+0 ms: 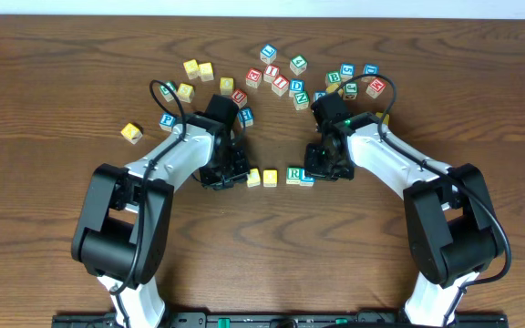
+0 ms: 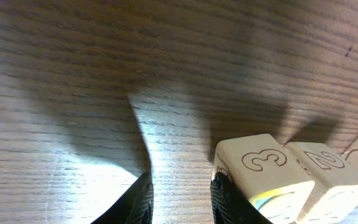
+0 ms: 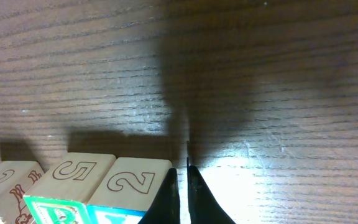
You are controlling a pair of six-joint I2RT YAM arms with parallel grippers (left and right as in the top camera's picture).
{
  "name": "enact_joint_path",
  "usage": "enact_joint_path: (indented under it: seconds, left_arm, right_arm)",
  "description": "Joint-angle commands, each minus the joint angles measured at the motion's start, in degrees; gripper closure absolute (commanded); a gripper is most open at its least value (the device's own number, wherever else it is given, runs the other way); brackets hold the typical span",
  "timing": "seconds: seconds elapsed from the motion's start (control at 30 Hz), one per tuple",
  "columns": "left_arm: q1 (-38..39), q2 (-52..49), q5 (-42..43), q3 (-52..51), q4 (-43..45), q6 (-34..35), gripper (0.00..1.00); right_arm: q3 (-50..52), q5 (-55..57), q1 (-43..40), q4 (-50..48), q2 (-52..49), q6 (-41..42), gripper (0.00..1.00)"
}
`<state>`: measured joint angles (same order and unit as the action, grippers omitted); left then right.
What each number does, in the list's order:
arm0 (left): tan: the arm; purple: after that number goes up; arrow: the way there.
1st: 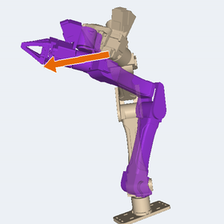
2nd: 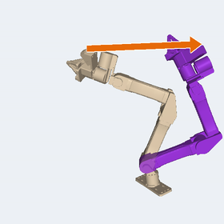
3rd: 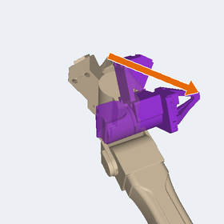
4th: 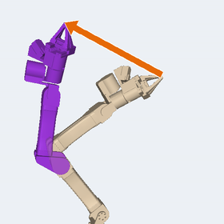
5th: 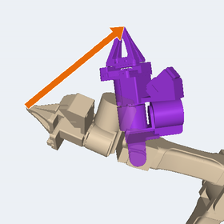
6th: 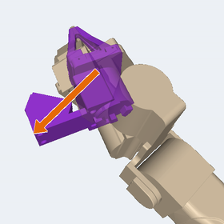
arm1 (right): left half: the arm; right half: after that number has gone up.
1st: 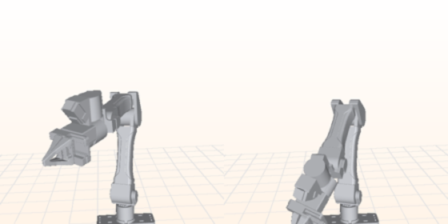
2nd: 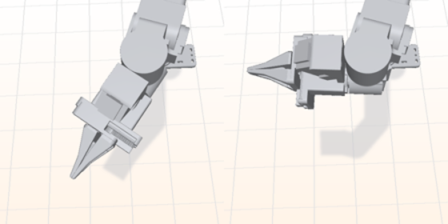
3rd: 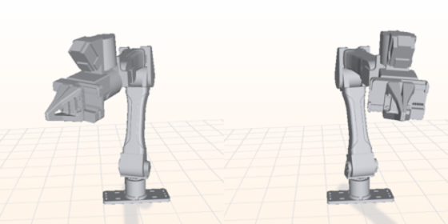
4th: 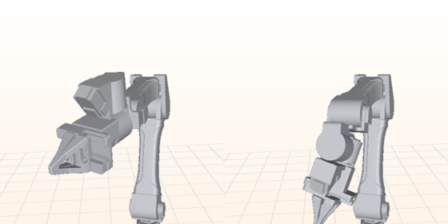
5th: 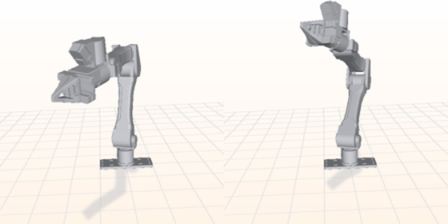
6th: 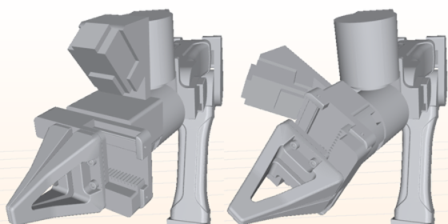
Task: Spell out CORL
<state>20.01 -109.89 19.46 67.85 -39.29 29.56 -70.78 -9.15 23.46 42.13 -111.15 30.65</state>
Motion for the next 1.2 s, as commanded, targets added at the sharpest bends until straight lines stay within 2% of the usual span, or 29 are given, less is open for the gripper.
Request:
enact_joint_path:
  seconds: [0.0,1.17]
  left_arm:
    - [1.0,-0.9,1.1,-0.6,0.2,-0.3,0.69]
    - [3.1,-0.9,1.1,-0.6,5.8,-1.0,0.69]
  right_arm:
    - [0.3,-0.5,0.3,-0.2,0.4,0.6,0.98]
    - [0.3,-1.1,0.3,-0.6,0.4,0.5,0.98]
